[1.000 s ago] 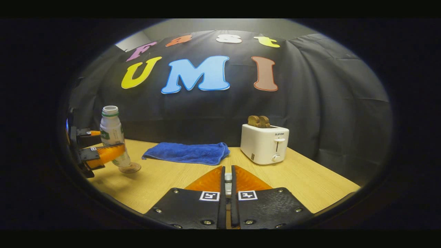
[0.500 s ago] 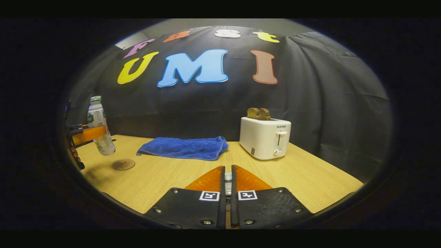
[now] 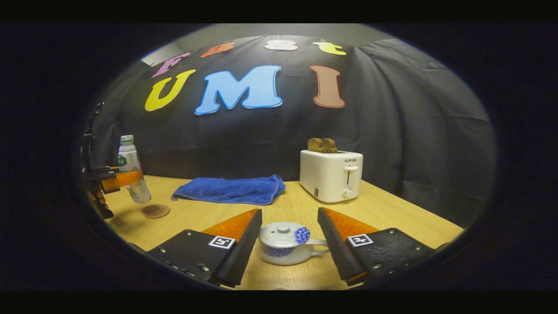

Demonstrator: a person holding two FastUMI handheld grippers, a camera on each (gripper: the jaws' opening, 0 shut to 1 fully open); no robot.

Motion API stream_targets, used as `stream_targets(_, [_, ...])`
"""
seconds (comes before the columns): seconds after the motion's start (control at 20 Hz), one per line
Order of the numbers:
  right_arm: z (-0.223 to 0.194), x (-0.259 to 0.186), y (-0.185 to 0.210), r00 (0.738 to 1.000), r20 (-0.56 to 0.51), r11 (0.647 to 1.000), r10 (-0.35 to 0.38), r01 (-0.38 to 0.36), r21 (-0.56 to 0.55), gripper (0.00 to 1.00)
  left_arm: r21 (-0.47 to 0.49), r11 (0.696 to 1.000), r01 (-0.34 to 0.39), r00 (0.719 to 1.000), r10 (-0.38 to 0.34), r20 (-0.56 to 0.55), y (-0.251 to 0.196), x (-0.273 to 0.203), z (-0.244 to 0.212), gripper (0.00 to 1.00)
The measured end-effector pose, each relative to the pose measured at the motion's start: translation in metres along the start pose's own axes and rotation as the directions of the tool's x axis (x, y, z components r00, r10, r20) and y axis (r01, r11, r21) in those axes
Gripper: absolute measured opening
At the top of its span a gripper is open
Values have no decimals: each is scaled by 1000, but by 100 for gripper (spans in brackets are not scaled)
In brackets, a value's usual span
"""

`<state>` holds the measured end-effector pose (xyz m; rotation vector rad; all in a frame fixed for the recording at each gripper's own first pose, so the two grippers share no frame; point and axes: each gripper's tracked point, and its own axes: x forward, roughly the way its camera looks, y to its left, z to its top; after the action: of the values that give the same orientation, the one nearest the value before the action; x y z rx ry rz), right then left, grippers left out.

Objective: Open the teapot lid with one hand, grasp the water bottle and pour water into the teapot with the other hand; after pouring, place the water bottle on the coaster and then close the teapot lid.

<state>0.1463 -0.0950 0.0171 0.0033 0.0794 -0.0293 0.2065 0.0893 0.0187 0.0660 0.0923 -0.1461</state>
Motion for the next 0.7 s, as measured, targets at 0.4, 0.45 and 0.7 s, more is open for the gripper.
stream_targets(0.4, [14, -10, -13, 998, 56, 998, -25, 22, 53, 80, -155, 988, 27, 998, -35, -54, 3, 21, -22, 82])
stream_targets(0.45, [14, -10, -12, 998, 55, 998, -23, 20, 53, 80, -149, 989, 25, 998, -34, -61, 2, 21, -25, 82])
stream_targets(0.7, [13, -10, -8, 999, 51, 999, -2, 0, 49, 80, -141, 990, 24, 996, -37, -85, 0, 24, -36, 76])
